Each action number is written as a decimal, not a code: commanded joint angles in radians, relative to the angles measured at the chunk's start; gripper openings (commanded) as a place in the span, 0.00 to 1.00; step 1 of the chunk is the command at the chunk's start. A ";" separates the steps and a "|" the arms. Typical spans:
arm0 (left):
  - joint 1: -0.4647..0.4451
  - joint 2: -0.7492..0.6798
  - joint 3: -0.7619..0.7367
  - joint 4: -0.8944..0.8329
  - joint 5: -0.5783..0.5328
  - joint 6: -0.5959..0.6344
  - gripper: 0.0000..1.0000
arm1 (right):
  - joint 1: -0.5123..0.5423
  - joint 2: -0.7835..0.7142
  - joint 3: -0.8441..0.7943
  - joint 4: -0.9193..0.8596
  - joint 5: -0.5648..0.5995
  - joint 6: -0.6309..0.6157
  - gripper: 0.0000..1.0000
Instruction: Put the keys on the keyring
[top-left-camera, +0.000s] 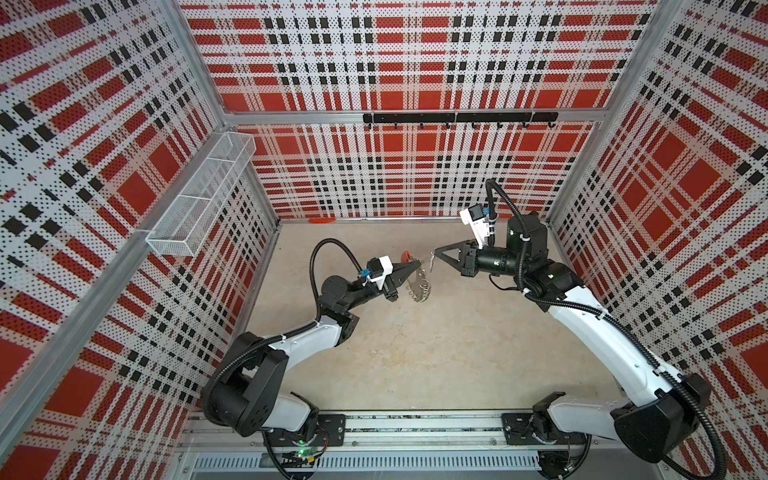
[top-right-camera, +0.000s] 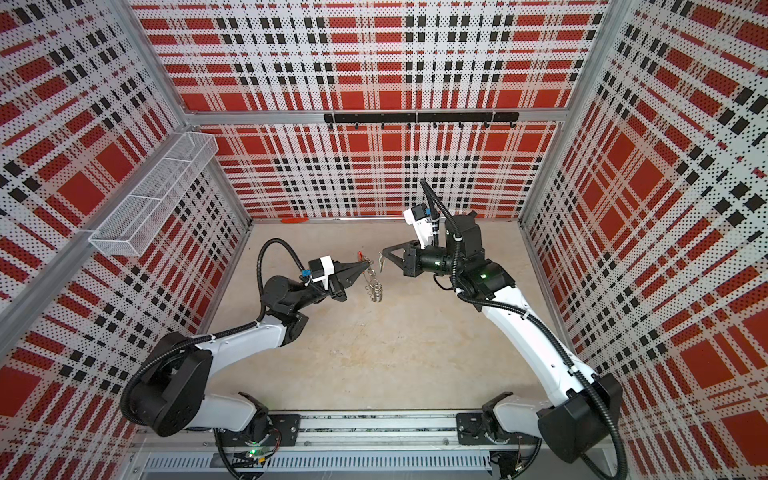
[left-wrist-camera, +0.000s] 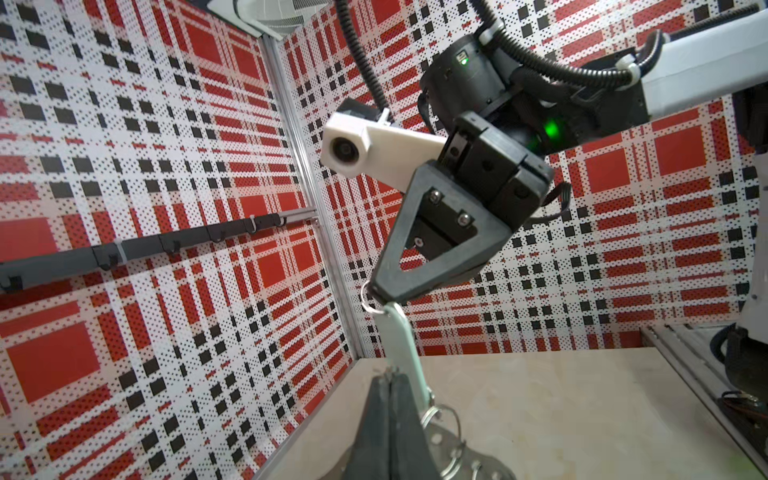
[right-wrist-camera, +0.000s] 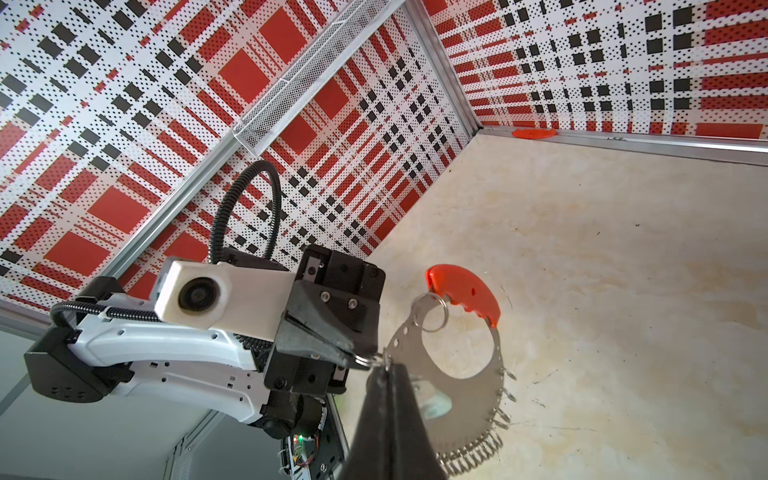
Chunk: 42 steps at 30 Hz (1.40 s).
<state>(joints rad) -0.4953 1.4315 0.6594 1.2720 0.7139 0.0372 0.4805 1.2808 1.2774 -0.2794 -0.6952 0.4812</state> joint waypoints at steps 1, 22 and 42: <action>0.011 0.006 0.003 0.116 0.043 0.044 0.00 | 0.018 0.019 0.008 -0.013 0.001 -0.031 0.00; 0.035 0.010 -0.010 0.113 0.049 0.099 0.00 | 0.082 -0.052 -0.029 0.017 0.033 -0.082 0.00; 0.023 0.000 -0.006 0.116 0.048 0.090 0.00 | 0.145 -0.017 0.007 -0.006 0.148 -0.170 0.00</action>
<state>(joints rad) -0.4683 1.4429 0.6559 1.3388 0.7715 0.1188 0.6151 1.2594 1.2613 -0.2920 -0.5648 0.3389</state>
